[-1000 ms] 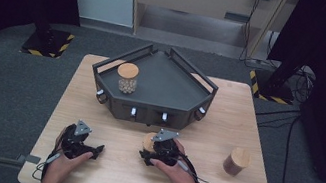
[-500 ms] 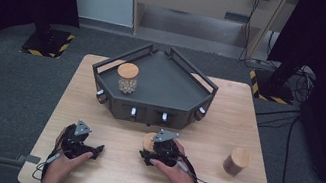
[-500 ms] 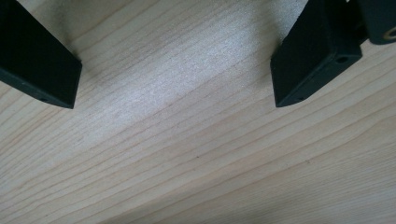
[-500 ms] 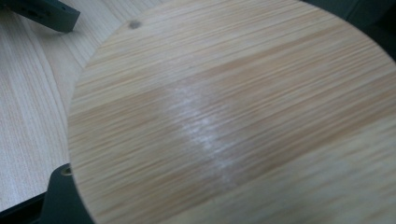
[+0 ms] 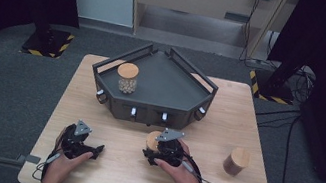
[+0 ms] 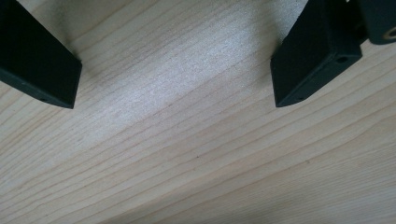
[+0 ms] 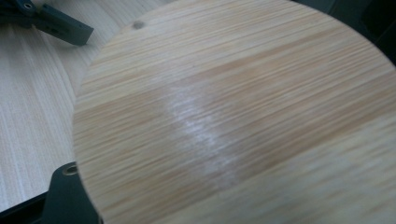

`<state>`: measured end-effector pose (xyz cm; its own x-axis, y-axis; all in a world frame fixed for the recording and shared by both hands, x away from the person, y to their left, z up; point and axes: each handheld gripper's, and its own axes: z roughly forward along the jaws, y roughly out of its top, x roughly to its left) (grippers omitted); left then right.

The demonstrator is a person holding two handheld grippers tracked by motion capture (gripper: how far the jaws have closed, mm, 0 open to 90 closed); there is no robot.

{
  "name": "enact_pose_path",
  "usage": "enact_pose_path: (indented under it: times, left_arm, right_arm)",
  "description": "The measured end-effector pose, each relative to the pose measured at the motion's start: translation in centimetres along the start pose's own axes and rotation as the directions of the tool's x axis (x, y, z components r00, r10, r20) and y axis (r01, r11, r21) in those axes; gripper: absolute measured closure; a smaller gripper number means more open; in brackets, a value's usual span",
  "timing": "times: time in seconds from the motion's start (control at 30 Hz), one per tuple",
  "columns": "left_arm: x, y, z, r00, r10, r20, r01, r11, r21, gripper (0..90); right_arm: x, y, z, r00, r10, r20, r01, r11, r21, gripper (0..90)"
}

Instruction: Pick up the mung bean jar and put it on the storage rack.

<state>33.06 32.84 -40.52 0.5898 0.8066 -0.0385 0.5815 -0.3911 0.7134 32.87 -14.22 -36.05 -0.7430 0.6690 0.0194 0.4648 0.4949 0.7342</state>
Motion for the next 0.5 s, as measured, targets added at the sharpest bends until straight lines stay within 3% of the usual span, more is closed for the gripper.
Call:
enact_pose_path:
  times: [0.5]
  left_arm:
    - [0.0, 0.0, 0.0, 1.0, 0.0, 0.0, 0.0, 1.0, 0.0, 0.4]
  right_arm:
    - [-0.1, 1.2, -2.2, 0.9998, -0.017, -0.005, 0.017, 1.0, -0.008, 25.9]
